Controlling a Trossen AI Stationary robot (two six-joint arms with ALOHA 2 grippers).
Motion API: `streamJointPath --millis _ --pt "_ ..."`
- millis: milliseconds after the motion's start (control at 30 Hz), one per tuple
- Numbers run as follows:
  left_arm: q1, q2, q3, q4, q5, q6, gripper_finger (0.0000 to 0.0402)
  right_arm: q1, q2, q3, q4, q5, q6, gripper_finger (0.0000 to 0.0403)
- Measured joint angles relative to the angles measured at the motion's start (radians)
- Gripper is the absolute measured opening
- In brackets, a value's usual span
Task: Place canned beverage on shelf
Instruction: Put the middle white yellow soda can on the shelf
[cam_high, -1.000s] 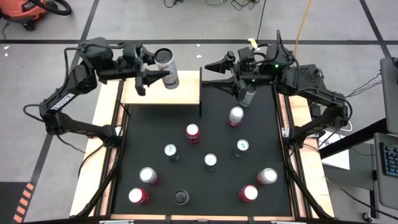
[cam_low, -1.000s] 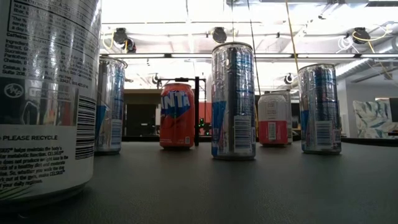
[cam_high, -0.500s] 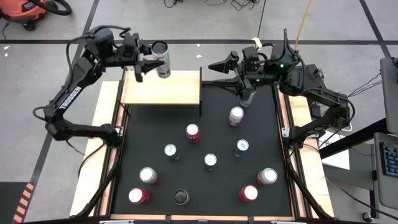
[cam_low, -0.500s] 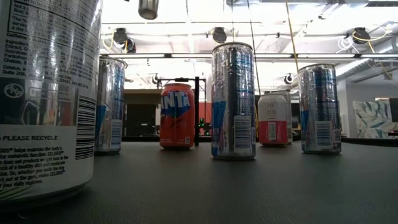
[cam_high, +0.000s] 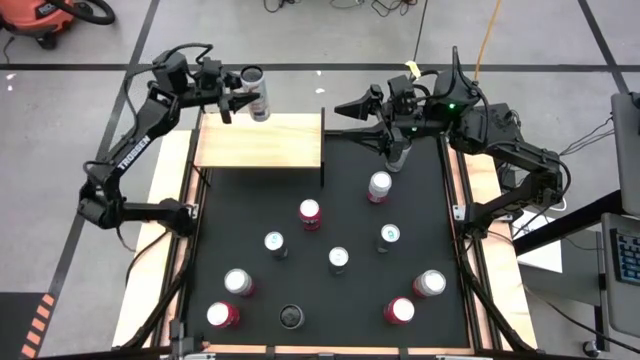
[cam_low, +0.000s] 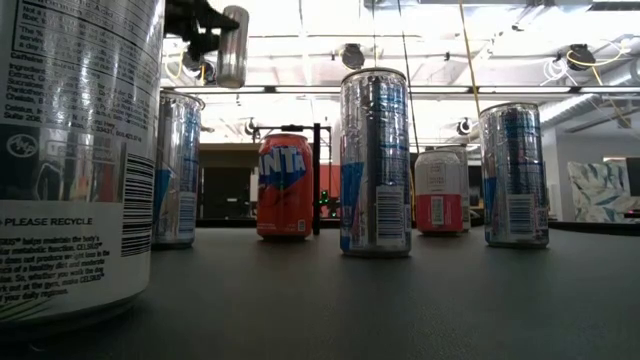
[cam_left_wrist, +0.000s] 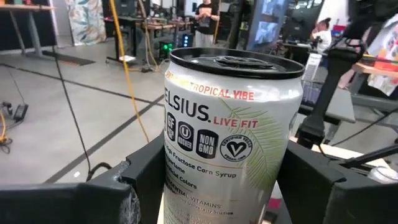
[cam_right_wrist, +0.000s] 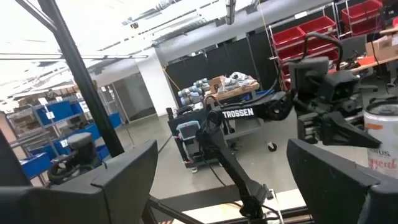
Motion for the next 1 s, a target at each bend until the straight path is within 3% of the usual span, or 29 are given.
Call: streamJointPath --millis 367,800,1000 --pt "0.111 0.075 -0.173 0.134 -0.049 0.0 0.0246 -0.005 0.0 0.0 -0.005 0.002 -0.001 0.0338" --pt "0.118 0.086 -0.201 0.147 -0.115 0.032 0.0246 -0.014 0.0 0.0 -0.004 0.007 -0.028 0.0338" --pt "0.115 0.086 -0.201 0.146 -0.148 -0.096 0.0246 -0.014 0.0 0.0 -0.004 0.031 -0.03 0.0338"
